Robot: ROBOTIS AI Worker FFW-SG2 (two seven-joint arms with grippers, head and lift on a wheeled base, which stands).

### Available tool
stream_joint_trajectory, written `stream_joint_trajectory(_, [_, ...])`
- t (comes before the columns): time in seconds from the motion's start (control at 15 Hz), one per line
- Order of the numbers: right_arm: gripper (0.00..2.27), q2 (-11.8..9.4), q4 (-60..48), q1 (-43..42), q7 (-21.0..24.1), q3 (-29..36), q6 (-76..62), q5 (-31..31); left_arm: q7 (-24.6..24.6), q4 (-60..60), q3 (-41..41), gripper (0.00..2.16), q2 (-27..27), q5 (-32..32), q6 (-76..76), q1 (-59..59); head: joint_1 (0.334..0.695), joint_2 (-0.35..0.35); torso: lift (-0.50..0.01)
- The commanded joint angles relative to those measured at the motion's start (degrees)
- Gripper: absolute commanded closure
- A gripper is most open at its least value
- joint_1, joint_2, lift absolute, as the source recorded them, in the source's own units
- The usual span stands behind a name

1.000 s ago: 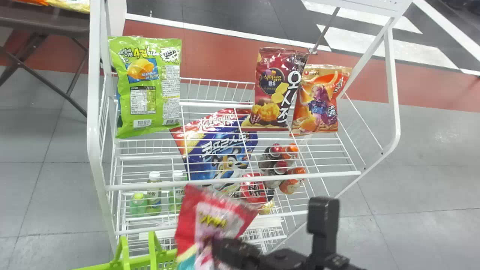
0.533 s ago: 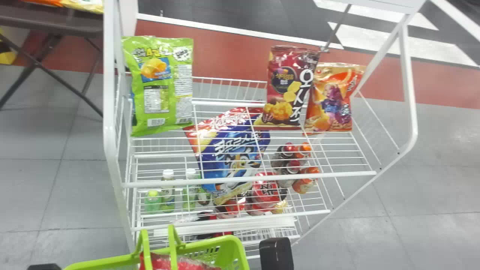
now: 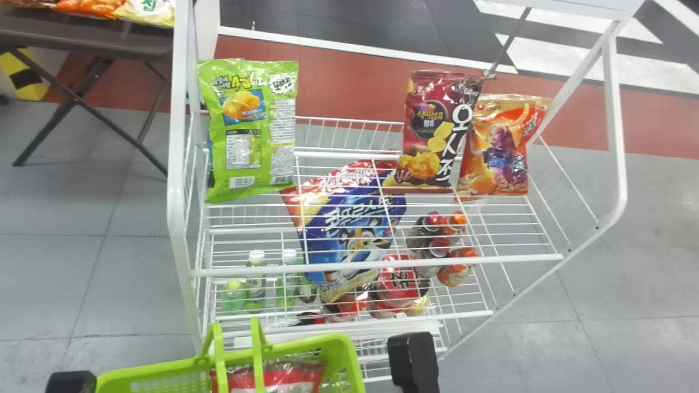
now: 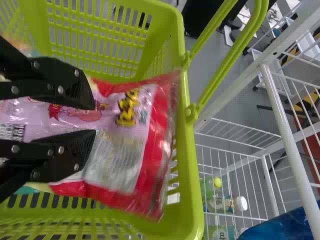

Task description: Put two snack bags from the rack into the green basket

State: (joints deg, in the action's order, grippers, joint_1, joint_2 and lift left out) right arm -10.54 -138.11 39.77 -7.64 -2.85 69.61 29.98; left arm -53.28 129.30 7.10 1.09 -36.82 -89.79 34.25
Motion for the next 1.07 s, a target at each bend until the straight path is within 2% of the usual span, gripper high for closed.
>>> stream_joint_trajectory(0.0, [0.05,0.0,-2.6,-0.7,-0.1,2.1,0.7,0.7,0.3,0.0,-0.1,1.47,0.0,0.0,-0.2,-0.7,0.695,-0.286,-0.006])
stream_joint_trajectory(0.2, [0.06,0.1,-2.7,-3.7,-0.2,8.9,-10.2,1.0,0.9,0.0,-0.5,1.47,0.0,0.0,-0.2,-1.4,0.695,-0.300,-0.006])
stream_joint_trajectory(0.33, [0.06,0.1,4.0,-6.6,-2.4,14.9,-27.5,1.7,0.9,-0.2,-0.6,1.47,0.0,0.3,-0.2,-1.6,0.695,-0.341,-0.006])
stream_joint_trajectory(0.47, [0.06,0.1,11.1,-10.1,-3.9,18.8,-42.8,-0.6,0.9,-0.1,-0.5,1.47,0.2,0.4,-0.2,-1.6,0.695,-0.350,-0.006])
stream_joint_trajectory(0.73, [0.07,1.0,20.0,-18.8,-4.9,24.5,-47.9,-6.2,0.6,-0.1,-1.1,1.47,0.3,0.5,-0.2,-1.6,0.695,-0.350,-0.006])
stream_joint_trajectory(1.0, [0.07,0.9,30.3,-28.8,-5.5,26.9,-52.1,-15.7,-0.1,0.0,-1.3,1.47,0.7,0.5,-0.2,-1.2,0.695,-0.350,-0.006])
